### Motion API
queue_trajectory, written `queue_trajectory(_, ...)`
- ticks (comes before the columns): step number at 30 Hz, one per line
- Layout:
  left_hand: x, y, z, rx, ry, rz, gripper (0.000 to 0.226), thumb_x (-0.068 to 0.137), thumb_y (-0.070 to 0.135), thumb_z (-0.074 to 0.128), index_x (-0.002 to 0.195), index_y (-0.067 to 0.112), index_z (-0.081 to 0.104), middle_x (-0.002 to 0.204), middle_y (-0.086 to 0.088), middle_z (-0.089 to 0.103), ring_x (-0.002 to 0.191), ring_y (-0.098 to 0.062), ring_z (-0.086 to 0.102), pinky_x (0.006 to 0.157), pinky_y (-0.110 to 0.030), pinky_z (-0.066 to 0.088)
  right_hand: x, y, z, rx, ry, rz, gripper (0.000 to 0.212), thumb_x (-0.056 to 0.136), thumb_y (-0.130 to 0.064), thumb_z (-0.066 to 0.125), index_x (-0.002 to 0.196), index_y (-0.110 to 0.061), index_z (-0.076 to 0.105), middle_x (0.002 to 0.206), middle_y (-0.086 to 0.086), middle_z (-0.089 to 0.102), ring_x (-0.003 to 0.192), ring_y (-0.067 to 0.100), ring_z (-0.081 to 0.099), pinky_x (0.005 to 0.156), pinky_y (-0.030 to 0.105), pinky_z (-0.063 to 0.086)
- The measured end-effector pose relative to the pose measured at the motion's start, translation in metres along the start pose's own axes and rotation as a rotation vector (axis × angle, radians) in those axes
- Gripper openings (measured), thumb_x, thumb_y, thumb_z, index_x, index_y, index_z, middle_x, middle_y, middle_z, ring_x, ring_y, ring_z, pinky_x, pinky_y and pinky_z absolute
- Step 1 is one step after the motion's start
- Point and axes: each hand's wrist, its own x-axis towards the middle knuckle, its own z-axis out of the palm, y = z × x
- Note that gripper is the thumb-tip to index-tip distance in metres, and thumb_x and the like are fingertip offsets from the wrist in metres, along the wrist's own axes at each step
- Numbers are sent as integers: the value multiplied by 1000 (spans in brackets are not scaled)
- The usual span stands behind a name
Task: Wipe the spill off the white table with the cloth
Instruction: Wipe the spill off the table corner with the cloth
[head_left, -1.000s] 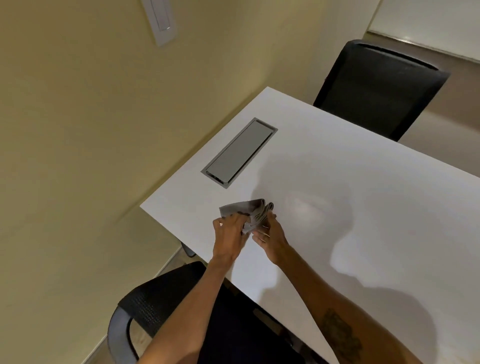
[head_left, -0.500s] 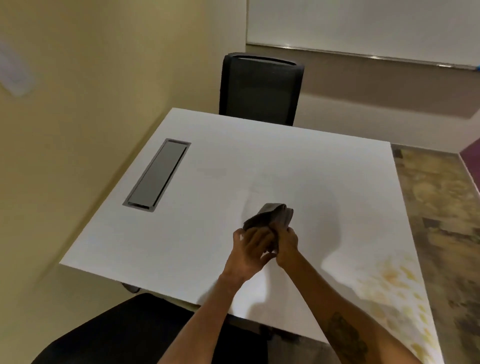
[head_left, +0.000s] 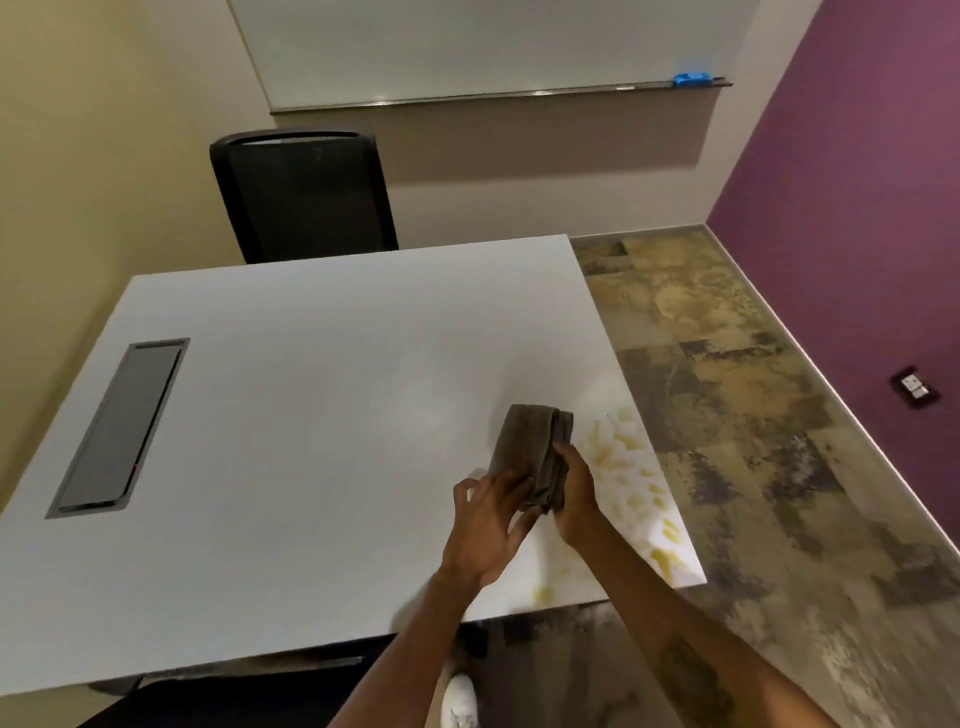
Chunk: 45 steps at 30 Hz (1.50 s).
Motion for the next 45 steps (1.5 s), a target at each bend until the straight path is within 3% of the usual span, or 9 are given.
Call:
queue_trajectory(3,6,31,27,73,-76,84,41,103,49,37,124,31,67,132,8,65,129,-8,40,103,-37,19,-7,-17,-45,-80,4,-102,53,78,-50,75,115,-14,68,111,9,73,103,28,69,89,41,56)
queue_trajectory(13,11,97,97,220,-139,61,45,107,46,26,119,32,67,123,10,67,114,-15,57,93,-38,28,-23,-48,-187,-544,449,-468,14,85,-21,71,93,-14,62,80,3,63,73,24,58,56,29,39)
queue_trajectory(20,12,57,107,270,-200,-133,10,95,33,67,87,28,70,86,7,68,83,-25,65,82,-43,38,-28,-27,-247,-918,590,-463,32,85,-43,70,86,-17,52,72,-1,53,59,18,51,52,29,36)
queue_trajectory(24,16,20,107,365,-218,-94,26,99,31,54,85,28,76,91,1,74,82,-29,65,80,-44,42,-15,-2,-240,-1022,685,-386,36,82,-30,72,101,-9,51,91,9,57,77,29,56,59,35,43)
queue_trajectory(29,24,-27,104,385,-177,-112,73,105,58,6,123,25,69,119,-3,69,104,-32,66,81,-48,48,11,15,-195,-989,719,-332,59,78,-23,75,125,-10,42,111,15,59,93,36,62,69,42,55)
queue_trajectory(34,37,-64,108,373,-163,-169,63,100,58,25,139,22,58,137,-4,61,125,-31,56,90,-54,46,33,25,-182,-971,778,-298,54,75,-26,75,117,-11,43,102,12,63,87,36,66,73,44,55)
queue_trajectory(39,46,-88,119,355,-193,-189,66,98,61,28,145,22,54,147,-7,56,138,-34,49,98,-55,43,40,41,-192,-1241,904,-407,51,71,-35,72,106,-4,54,97,14,62,93,35,58,87,48,44)
queue_trajectory(42,48,-100,130,346,-243,-158,67,100,59,28,153,21,44,158,-10,43,146,-39,38,109,-62,37,41,47,-187,-1179,900,-442,51,73,-29,75,110,-2,52,117,23,56,112,41,48,97,55,45)
queue_trajectory(45,49,-111,138,294,-296,-144,74,101,66,9,161,26,21,170,-5,13,157,-34,9,122,-61,12,45,51,-184,-1073,827,-384,60,88,-25,66,134,6,42,151,28,33,141,43,28,116,56,30)
